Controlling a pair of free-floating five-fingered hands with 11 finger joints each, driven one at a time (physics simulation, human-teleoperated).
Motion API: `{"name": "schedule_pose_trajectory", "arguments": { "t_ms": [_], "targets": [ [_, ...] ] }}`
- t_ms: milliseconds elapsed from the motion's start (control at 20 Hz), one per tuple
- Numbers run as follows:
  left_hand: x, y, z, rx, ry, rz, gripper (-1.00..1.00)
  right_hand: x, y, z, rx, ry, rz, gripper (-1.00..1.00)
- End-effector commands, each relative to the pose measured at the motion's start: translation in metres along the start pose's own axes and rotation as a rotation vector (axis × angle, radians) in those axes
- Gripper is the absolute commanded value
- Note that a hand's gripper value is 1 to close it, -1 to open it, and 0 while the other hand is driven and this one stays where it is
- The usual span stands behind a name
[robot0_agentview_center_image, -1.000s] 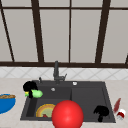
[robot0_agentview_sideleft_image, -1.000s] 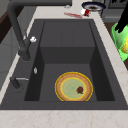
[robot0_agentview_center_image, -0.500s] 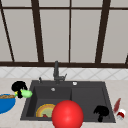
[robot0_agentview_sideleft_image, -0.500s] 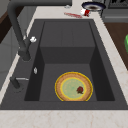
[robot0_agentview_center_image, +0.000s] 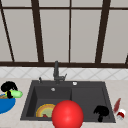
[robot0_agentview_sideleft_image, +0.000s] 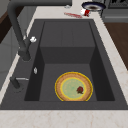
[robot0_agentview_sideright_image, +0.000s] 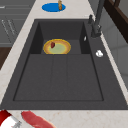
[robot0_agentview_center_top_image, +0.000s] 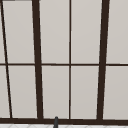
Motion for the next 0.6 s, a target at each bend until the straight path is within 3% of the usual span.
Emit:
{"name": "schedule_pose_trajectory", "arguments": {
  "t_ms": [0, 300, 500, 550],
  "targets": [
    [0.01, -0.001, 0.027, 0.018, -0.012, -0.06, 1.0, 0.0, 0.0, 0.0, 0.0, 0.0, 0.0, 0.0],
    [0.037, -0.022, 0.071, 0.03, -0.009, -0.035, 1.0, 0.0, 0.0, 0.0, 0.0, 0.0, 0.0, 0.0],
    [0.046, -0.046, 0.099, 0.084, -0.015, -0.021, 1.0, 0.0, 0.0, 0.0, 0.0, 0.0, 0.0, 0.0],
    [0.039, -0.059, 0.1, 0.063, -0.011, -0.01, 1.0, 0.0, 0.0, 0.0, 0.0, 0.0, 0.0, 0.0]
  ]
}}
